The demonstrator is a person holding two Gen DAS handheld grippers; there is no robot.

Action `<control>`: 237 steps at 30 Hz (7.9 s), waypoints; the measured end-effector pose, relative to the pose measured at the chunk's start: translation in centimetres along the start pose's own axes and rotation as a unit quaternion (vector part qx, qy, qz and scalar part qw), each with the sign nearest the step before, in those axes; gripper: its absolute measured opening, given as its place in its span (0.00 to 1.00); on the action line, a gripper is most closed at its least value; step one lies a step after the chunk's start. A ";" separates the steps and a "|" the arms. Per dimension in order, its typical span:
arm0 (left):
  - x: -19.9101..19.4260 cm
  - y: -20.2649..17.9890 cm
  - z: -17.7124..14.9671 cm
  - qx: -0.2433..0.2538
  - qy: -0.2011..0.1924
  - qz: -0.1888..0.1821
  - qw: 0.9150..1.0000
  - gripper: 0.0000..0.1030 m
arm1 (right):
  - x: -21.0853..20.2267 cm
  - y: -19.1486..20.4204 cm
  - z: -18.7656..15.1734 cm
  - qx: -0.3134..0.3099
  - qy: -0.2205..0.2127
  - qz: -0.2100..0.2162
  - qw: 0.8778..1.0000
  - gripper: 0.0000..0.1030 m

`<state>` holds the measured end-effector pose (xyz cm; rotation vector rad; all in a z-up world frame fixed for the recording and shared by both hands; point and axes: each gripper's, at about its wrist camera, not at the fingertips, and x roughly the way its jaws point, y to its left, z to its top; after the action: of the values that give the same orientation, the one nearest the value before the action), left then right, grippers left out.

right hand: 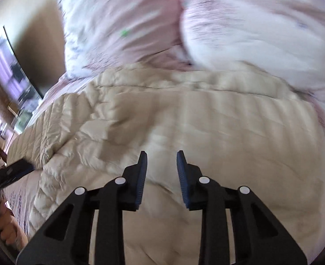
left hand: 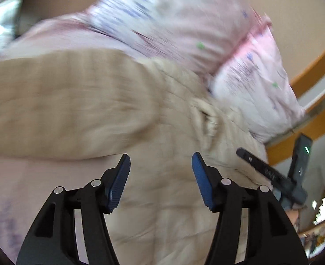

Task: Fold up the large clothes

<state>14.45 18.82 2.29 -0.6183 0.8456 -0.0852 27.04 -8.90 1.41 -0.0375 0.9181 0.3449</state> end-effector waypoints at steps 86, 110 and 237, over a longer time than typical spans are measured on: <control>0.6 -5.8 -3.2 0.151 0.027 0.061 0.986 0.62 | -6.1 -4.1 -3.9 -0.026 -0.024 0.072 0.997 0.58; -1.0 0.0 -5.1 0.129 0.040 0.038 0.990 0.62 | -2.9 -11.8 -3.6 0.186 -0.037 0.059 0.980 0.30; 8.1 -3.9 15.9 -0.001 -0.024 -0.052 0.998 0.08 | -5.9 -19.6 5.2 0.177 -0.183 -0.142 0.957 0.12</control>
<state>32.07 20.72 6.90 -0.6630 0.7669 -0.1630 33.85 -28.09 6.96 0.2155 0.5835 -0.0849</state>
